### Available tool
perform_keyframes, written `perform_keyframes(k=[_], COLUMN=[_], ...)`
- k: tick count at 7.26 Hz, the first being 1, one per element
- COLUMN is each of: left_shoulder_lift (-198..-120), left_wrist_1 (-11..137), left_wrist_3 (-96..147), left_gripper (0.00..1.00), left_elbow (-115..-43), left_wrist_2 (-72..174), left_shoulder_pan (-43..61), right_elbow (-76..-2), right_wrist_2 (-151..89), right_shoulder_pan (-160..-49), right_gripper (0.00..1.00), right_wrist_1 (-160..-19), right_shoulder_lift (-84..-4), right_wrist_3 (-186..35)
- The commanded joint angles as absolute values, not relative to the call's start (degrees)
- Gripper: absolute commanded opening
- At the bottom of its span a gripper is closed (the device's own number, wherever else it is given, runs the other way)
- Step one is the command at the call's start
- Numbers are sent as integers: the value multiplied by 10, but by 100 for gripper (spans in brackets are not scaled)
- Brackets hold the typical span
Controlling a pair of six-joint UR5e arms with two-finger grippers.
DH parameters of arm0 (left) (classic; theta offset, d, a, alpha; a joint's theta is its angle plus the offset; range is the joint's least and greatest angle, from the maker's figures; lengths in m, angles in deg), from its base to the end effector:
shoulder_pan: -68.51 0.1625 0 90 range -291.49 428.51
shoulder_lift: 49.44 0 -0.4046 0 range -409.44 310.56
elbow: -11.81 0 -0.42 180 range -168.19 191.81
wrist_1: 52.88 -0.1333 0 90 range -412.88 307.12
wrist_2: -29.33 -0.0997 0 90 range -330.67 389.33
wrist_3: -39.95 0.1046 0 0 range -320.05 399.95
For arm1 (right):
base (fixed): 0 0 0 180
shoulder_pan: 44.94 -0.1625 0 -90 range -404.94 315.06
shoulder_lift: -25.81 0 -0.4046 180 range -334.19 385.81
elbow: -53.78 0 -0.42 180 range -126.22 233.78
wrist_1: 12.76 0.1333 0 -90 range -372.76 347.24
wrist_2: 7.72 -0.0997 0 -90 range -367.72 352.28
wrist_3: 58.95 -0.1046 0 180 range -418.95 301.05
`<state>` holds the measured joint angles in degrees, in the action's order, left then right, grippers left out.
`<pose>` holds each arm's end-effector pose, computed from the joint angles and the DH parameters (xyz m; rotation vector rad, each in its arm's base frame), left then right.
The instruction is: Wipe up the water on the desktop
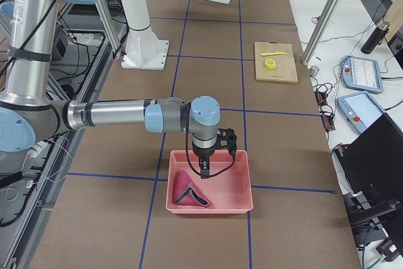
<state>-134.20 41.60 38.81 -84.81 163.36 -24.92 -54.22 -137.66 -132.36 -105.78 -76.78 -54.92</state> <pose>-0.0898 -0.4853 0.6199 0.1125 0.7657 -0.0364 0.0466 -0.4354 0.5937 0.0489 -0.6969 -0.1252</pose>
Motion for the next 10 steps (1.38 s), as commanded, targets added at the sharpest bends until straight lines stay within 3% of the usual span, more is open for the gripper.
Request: perform_keyframes(k=[1, 10], left_shoulder_lift=[-1334, -1328], left_wrist_1=[419, 420], left_wrist_3=[388, 388], left_gripper=[99, 99], left_elbow=[-849, -848], left_wrist_2=[1634, 1634], left_shoulder_pan=[-249, -249], right_elbow=[-551, -544], right_wrist_2=[-1383, -1404], right_shoulder_pan=[-1323, -1324], right_gripper=[100, 100], right_wrist_1=[-1057, -1058], right_shoulder_lift=[-768, -768], right_wrist_3=[-547, -550])
